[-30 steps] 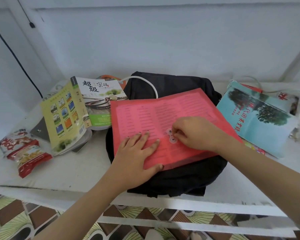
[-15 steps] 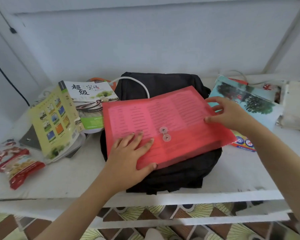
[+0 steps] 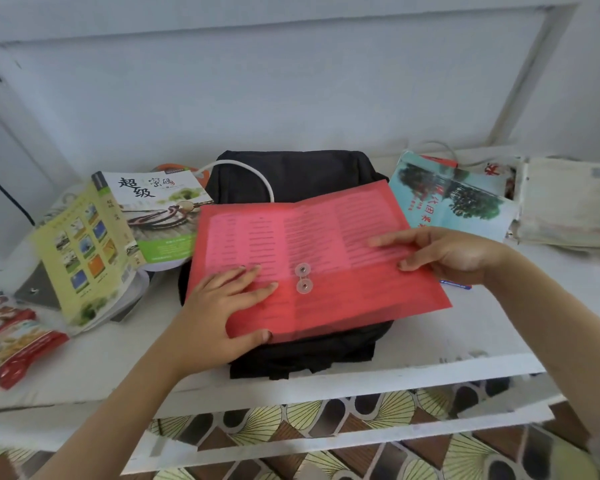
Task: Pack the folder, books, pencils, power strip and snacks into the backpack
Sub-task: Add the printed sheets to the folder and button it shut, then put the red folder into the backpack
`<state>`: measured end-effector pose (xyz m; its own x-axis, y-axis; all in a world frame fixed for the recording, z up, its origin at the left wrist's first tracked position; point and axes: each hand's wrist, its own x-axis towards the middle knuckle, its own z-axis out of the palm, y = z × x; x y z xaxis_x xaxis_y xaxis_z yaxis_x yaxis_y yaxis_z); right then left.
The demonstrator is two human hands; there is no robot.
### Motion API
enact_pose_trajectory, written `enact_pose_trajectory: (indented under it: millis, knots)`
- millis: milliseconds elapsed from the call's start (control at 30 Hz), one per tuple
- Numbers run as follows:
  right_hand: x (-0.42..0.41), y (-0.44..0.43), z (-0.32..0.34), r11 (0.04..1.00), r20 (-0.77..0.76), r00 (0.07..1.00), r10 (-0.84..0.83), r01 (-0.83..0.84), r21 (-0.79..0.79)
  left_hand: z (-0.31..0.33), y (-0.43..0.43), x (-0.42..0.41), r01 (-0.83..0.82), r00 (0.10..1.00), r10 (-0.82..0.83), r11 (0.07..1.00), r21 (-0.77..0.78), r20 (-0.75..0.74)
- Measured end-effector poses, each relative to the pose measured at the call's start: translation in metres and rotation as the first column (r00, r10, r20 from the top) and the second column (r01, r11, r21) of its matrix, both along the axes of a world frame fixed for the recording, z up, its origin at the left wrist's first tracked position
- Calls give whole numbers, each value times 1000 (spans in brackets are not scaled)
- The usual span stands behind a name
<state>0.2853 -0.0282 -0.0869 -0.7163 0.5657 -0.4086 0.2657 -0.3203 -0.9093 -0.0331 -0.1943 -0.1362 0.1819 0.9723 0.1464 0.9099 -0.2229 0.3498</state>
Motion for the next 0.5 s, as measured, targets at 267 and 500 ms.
enact_pose_trajectory:
  millis: [267,500]
  knots:
    - [21,-41,-3,957,-226,931,-287,287,-33,8,-22,21,-114,992,98,967,226,82]
    - [45,-77,-5,837,-409,747,-524,542,-81,3,-42,45,-78,976,61,994,75,210]
